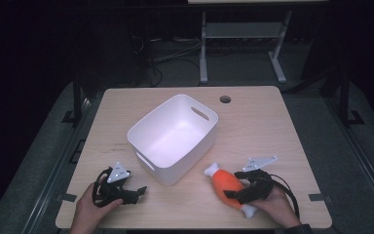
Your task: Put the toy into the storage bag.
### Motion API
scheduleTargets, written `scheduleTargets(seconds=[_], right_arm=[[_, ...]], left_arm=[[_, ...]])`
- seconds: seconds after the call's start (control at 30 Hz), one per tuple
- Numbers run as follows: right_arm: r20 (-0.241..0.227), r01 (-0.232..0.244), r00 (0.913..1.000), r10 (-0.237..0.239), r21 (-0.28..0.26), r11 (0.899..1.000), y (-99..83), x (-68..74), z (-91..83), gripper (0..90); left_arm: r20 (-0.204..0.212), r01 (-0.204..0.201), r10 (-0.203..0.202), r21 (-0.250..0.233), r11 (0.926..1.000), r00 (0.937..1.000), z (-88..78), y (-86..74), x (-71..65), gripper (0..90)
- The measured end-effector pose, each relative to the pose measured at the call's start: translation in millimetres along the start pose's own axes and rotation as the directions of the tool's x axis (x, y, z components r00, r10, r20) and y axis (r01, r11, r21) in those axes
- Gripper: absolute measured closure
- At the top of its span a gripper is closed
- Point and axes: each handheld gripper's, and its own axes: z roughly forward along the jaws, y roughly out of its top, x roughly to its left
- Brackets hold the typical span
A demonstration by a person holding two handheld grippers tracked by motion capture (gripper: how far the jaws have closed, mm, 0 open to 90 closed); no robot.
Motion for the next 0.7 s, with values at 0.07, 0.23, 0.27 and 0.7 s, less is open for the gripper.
scheduleTargets(seconds=[0.07, 0.23, 0.27, 0.7], right_arm=[[-0.007, -0.002, 1.0, 0.003, 0.005, 1.0, -0.7, 1.1, 1.1, 15.0], [-0.031, 0.002, 0.9995, -0.001, 0.015, 1.0, -1.6, 1.7, 3.0, 20.9], [-0.04, 0.002, 0.9992, -0.001, 0.014, 1.0, -1.9, 1.9, 2.7, 22.7], [-0.066, 0.043, 0.9969, -0.043, 0.004, 0.999, -2.9, 5.2, -0.9, 53.8]], left_arm=[[0.0, 0.0, 0.0, 0.001, 1.0, 1.0, -0.1, 0.0, 0.0, 12.8], [0.0, 0.0, 0.0, 0.0, 1.0, 1.0, 0.0, 0.0, 0.0, 12.8], [0.0, 0.0, 0.0, 0.0, 1.0, 1.0, 0.0, 0.0, 0.0, 12.8], [0.0, 0.0, 0.0, 0.0, 1.0, 1.0, 0.0, 0.0, 0.0, 12.8]])
